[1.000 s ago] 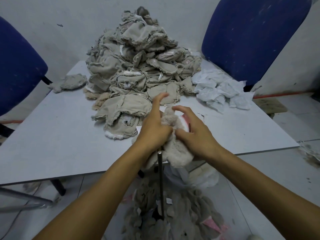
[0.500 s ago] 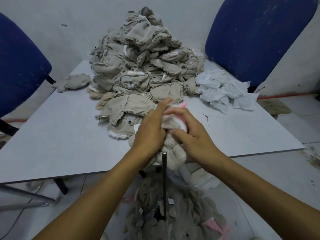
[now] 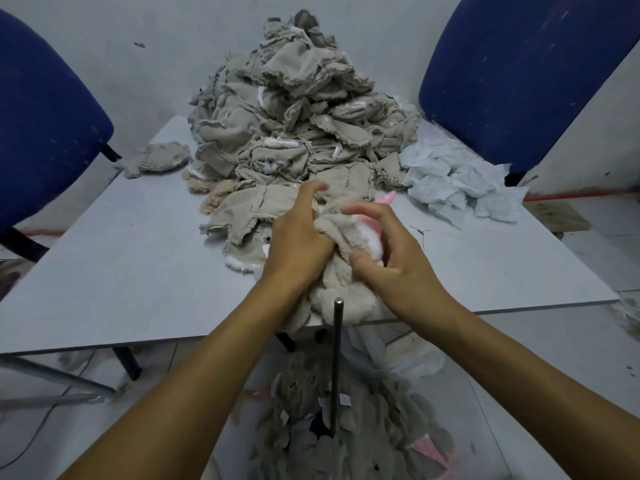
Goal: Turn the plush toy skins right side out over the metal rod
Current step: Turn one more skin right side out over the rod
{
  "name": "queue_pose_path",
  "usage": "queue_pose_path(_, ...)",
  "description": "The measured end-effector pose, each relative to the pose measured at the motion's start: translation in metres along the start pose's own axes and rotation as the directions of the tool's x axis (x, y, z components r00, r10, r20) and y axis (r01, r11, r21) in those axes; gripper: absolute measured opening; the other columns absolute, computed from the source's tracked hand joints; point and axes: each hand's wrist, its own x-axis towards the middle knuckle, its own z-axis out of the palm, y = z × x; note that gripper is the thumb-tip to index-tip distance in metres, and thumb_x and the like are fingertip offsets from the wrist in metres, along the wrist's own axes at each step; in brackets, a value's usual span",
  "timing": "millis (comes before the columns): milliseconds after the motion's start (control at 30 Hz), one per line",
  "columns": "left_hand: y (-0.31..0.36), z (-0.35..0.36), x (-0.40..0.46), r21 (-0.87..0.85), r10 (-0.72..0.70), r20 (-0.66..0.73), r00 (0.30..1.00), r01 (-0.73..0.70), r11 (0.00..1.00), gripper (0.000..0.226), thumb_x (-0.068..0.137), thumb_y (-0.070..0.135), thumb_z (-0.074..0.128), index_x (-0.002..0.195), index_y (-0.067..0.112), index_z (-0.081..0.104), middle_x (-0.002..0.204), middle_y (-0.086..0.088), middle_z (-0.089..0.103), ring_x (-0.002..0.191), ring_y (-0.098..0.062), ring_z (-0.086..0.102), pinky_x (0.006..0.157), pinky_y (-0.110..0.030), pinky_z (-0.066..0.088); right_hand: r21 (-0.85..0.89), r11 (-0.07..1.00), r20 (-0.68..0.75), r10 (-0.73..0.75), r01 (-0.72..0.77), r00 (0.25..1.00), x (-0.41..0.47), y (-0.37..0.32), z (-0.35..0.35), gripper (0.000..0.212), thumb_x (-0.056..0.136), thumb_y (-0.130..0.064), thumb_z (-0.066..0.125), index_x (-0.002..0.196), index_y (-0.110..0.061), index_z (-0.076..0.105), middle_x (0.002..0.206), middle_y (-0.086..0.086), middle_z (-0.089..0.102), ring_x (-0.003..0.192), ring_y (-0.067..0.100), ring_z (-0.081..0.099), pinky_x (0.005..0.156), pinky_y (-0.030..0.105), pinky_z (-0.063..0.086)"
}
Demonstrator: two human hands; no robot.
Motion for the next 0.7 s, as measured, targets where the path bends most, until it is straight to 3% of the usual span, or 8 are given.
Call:
queue_pose_path(100,0.012,-0.008,0.005,-0.296,-0.04,0.362,0.931,0.155,0.942,0.091,0.067,0.0,0.049,0.141,0.05,0.03,0.113,-0.009,0.052,0.071,-0.015,0.059,0.055,-0.024,0.046,-0.048,0.998,-0.053,-0.046,0.044,0.998,0.007,-0.009,-0.008,0.067,0.08,0.009,0.06,0.131,-0.034,0.049,0.11,-0.018,0.061,0.076,0.014,0.065,0.064,0.033,0.057)
queue_pose_path(167,0.018,-0.017,0.01,-0.477,0.003,0.487,0.873,0.263,0.838,0.095,0.062,-0.004,0.051,0.143,0.042,0.033,0.121,-0.015,0.053,0.088,-0.024,0.062,0.07,-0.033,0.053,0.029,0.998,-0.09,-0.056,0.059,0.994,0.013,-0.015,-0.021,0.071,0.082,0.012,0.06,0.135,-0.031,0.044,0.117,-0.005,0.061,0.09,0.022,0.069,0.069,0.041,0.061)
queue_pose_path(267,0.028,-0.025,0.014,-0.473,0.073,0.357,0.931,0.113,0.874,0.066,0.068,-0.008,0.067,0.126,0.023,0.056,0.118,-0.014,0.062,0.105,-0.029,0.062,0.094,-0.045,0.053,-0.022,0.988,-0.12,-0.153,0.152,0.981,0.02,-0.023,-0.038,0.063,0.086,0.006,0.065,0.136,-0.027,0.044,0.103,-0.004,0.066,0.088,0.021,0.069,0.072,0.033,0.061)
queue_pose_path(333,0.035,-0.026,0.015,-0.386,0.134,0.157,0.979,-0.064,0.92,0.034,0.075,-0.003,0.074,0.1,0.017,0.062,0.096,-0.006,0.066,0.089,-0.016,0.063,0.082,-0.034,0.056,-0.186,0.961,-0.143,-0.232,0.204,0.962,0.023,-0.027,-0.044,0.055,0.087,-0.001,0.068,0.131,-0.029,0.048,0.103,-0.013,0.065,0.093,0.014,0.068,0.074,0.026,0.059)
queue_pose_path(433,0.043,-0.028,0.015,-0.257,0.187,0.021,0.982,-0.175,0.95,0.028,0.07,0.014,0.083,0.076,0.02,0.056,0.077,0.004,0.059,0.071,-0.01,0.054,0.066,-0.03,0.048,-0.403,0.893,-0.245,-0.317,0.201,0.916,0.021,-0.027,-0.045,0.045,0.089,-0.012,0.071,0.125,-0.029,0.051,0.102,-0.013,0.063,0.092,0.006,0.066,0.072,0.022,0.058)
queue_pose_path(533,0.051,-0.028,0.011,-0.141,0.23,0.11,0.967,-0.214,0.967,0.024,0.071,0.016,0.085,0.083,0.009,0.065,0.085,-0.006,0.067,0.079,-0.026,0.062,0.075,-0.04,0.054,-0.482,0.84,-0.279,-0.418,0.25,0.864,0.015,-0.027,-0.039,0.036,0.09,-0.009,0.068,0.122,-0.018,0.057,0.108,-0.008,0.062,0.093,0.012,0.065,0.073,0.034,0.059)
queue_pose_path(600,0.05,-0.027,0.01,-0.07,0.286,0.073,0.955,-0.281,0.957,0.025,0.077,0.022,0.081,0.095,0.008,0.072,0.09,-0.007,0.071,0.085,-0.025,0.065,0.077,-0.04,0.055,-0.576,0.757,-0.215,-0.505,0.309,0.836,0.015,-0.024,-0.04,0.031,0.09,-0.006,0.065,0.12,-0.013,0.059,0.11,0.0,0.062,0.095,0.021,0.063,0.075,0.041,0.056)
queue_pose_path(700,0.046,-0.026,0.008,0.153,0.407,0.056,0.912,-0.41,0.899,0.02,0.083,0.024,0.078,0.093,0.008,0.074,0.085,-0.003,0.067,0.078,-0.021,0.059,0.067,-0.033,0.043,-0.531,0.827,-0.186,-0.327,0.185,0.927,0.01,-0.019,-0.034,0.033,0.091,-0.003,0.063,0.123,-0.012,0.06,0.11,0.003,0.064,0.092,0.021,0.064,0.074,0.043,0.057)
